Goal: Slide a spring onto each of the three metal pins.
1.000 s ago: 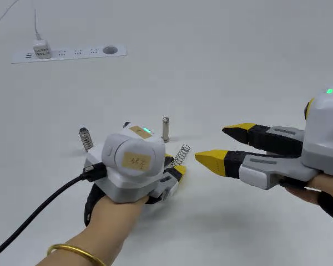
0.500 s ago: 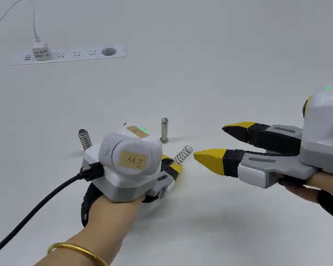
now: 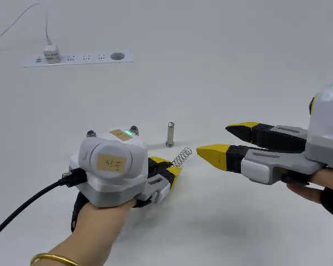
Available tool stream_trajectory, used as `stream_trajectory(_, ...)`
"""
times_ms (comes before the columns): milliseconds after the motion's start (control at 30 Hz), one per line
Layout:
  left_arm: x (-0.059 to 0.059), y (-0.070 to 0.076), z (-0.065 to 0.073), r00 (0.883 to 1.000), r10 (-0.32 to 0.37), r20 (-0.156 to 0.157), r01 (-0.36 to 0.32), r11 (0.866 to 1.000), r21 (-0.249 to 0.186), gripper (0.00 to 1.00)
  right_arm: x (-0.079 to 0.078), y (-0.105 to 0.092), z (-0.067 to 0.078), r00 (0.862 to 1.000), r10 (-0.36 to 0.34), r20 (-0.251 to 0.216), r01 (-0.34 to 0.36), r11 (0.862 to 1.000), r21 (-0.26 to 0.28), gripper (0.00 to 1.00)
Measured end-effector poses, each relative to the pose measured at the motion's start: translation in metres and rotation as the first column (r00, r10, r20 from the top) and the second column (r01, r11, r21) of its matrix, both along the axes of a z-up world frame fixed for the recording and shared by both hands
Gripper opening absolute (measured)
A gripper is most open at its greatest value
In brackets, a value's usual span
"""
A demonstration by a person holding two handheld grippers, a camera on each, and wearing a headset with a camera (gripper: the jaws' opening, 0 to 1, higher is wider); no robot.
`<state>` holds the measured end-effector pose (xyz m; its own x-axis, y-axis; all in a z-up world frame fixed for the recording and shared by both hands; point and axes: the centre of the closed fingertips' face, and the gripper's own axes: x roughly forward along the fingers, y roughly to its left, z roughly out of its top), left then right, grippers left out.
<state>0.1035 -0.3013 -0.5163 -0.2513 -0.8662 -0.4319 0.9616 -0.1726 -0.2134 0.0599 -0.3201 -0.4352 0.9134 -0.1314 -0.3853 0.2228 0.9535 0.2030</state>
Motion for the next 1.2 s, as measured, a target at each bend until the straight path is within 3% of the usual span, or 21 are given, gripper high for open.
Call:
stream_trajectory(100, 0.005, 0.005, 0.005, 1.000, 0.013, -0.019, -0.013, 1.000, -0.011, 0.10, 0.003, 0.001, 0.001, 1.000, -0.009, 0.003, 0.009, 1.000, 0.020, 0.49)
stream_trajectory(200, 0.005, 0.008, 0.014, 0.997, 0.027, -0.073, -0.030, 0.999, -0.041, 0.10, 0.006, 0.003, 0.003, 1.000, -0.020, 0.019, 0.019, 0.999, 0.051, 0.48)
stream_trajectory(600, 0.009, 0.029, 0.049, 0.988, 0.040, -0.151, -0.062, 0.988, -0.143, 0.10, 0.025, 0.017, 0.014, 0.998, -0.003, 0.061, -0.003, 0.995, 0.100, 0.45)
stream_trajectory(733, 0.008, 0.037, 0.060, 0.992, 0.029, -0.121, -0.050, 0.983, -0.178, 0.10, 0.032, 0.024, 0.018, 0.996, 0.004, 0.094, -0.018, 0.989, 0.147, 0.43)
stream_trajectory(900, 0.008, 0.046, 0.076, 0.994, 0.021, -0.110, -0.045, 0.973, -0.225, 0.10, 0.040, 0.035, 0.026, 0.990, 0.022, 0.141, -0.050, 0.978, 0.201, 0.38)
stream_trajectory(1200, 0.006, 0.056, 0.094, 0.993, 0.010, -0.119, -0.044, 0.958, -0.285, 0.10, 0.045, 0.045, 0.028, 0.988, 0.036, 0.148, -0.074, 0.964, 0.255, 0.31)
